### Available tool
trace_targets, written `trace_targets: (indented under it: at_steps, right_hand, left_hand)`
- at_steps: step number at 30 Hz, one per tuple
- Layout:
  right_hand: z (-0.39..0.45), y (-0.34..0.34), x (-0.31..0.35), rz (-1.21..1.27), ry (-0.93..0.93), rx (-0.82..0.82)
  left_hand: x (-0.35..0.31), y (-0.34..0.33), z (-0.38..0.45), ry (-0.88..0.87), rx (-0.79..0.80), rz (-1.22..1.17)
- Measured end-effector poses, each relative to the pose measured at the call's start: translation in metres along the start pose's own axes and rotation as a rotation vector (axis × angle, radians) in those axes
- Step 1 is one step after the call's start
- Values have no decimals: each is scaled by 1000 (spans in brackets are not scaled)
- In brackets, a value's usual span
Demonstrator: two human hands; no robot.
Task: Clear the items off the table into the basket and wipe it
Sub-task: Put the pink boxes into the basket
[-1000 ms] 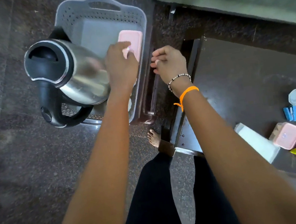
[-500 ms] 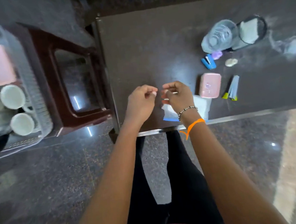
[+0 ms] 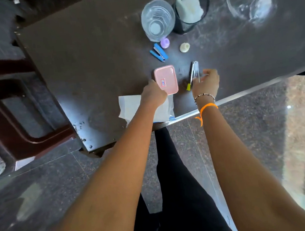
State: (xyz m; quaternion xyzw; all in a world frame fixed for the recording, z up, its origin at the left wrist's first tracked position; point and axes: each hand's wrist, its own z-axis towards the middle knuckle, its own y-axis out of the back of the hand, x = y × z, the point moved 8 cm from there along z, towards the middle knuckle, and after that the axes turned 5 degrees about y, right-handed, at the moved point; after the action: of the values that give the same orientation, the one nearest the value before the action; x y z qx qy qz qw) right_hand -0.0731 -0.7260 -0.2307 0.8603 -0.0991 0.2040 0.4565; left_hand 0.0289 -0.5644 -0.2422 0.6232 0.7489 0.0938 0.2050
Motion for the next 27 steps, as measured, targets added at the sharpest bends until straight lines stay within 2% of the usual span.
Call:
trace_targets:
  at_steps: [7, 13, 17, 22, 27]
  right_hand:
    - [19, -23, -13, -215, 46, 177]
    - [28, -23, -8, -231, 76, 199]
    - [11, -19, 0, -159, 42, 174]
    - [-49, -26, 35, -17, 60, 216]
    - [-128, -66, 89, 118, 148, 415]
  left_hand:
    - [-1, -18, 16, 123, -53, -115]
    - [4, -10, 20, 22, -74, -156]
    - [24, 9, 5, -11, -121, -323]
    - [85, 39, -26, 20, -206, -668]
    - [165, 86, -67, 4, -328, -931]
